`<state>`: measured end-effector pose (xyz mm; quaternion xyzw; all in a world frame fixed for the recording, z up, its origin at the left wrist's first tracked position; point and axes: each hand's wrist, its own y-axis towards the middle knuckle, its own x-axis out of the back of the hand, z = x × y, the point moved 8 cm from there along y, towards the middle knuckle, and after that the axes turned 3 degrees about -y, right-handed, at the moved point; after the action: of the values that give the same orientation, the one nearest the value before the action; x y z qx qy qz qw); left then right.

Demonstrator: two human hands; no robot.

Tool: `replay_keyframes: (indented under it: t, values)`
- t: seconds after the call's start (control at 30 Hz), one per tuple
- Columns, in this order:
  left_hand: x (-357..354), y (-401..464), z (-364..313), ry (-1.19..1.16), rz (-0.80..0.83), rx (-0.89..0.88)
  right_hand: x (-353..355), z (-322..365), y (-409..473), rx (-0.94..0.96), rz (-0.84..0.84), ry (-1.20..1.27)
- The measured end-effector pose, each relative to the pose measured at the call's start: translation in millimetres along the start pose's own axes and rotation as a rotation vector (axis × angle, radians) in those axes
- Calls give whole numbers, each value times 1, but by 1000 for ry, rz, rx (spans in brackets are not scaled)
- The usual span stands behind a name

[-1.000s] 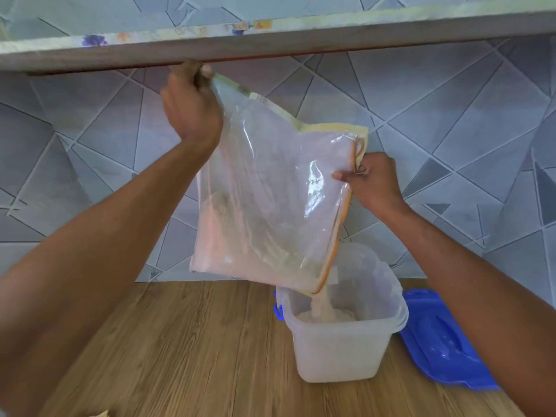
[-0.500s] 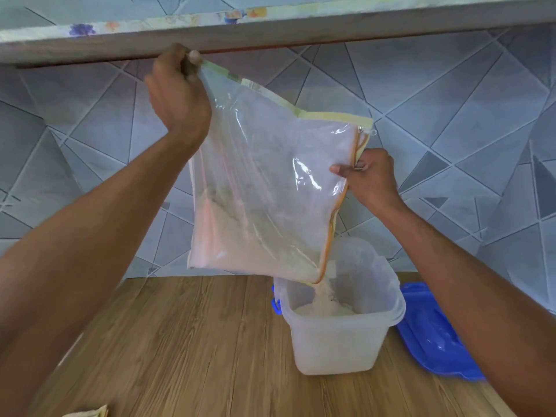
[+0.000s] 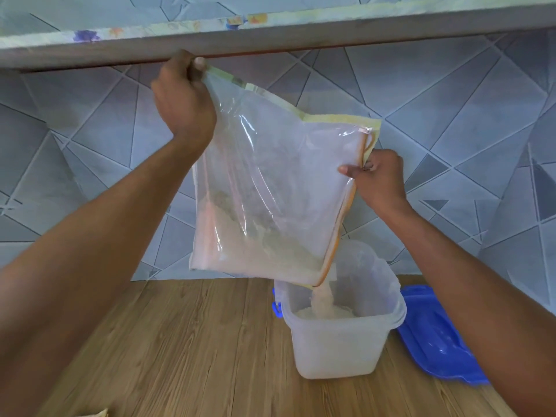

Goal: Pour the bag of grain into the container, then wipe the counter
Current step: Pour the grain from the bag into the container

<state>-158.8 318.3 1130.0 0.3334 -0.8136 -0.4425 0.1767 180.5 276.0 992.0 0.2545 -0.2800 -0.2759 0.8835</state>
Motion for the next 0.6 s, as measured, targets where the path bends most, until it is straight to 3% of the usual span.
replay_keyframes:
  t: [0.17,0.3,0.43,0.5,0.6]
  values:
    - [-6,-5,-1,-37,27,-10,-2,3,-11,-30,24,-114]
    - [-7,-6,2,-88,28,-21,20,23,-8,-14,-127,-41]
    - [-9,-7,-4,-177,67,-59,23,75,3,251,-159,-180]
    - [-10,-9,-9,-222,86,-70,5,108,15,402,-63,-363]
    - [-10,-10,-11,-256,111,-84,-36,149,36,421,253,-335]
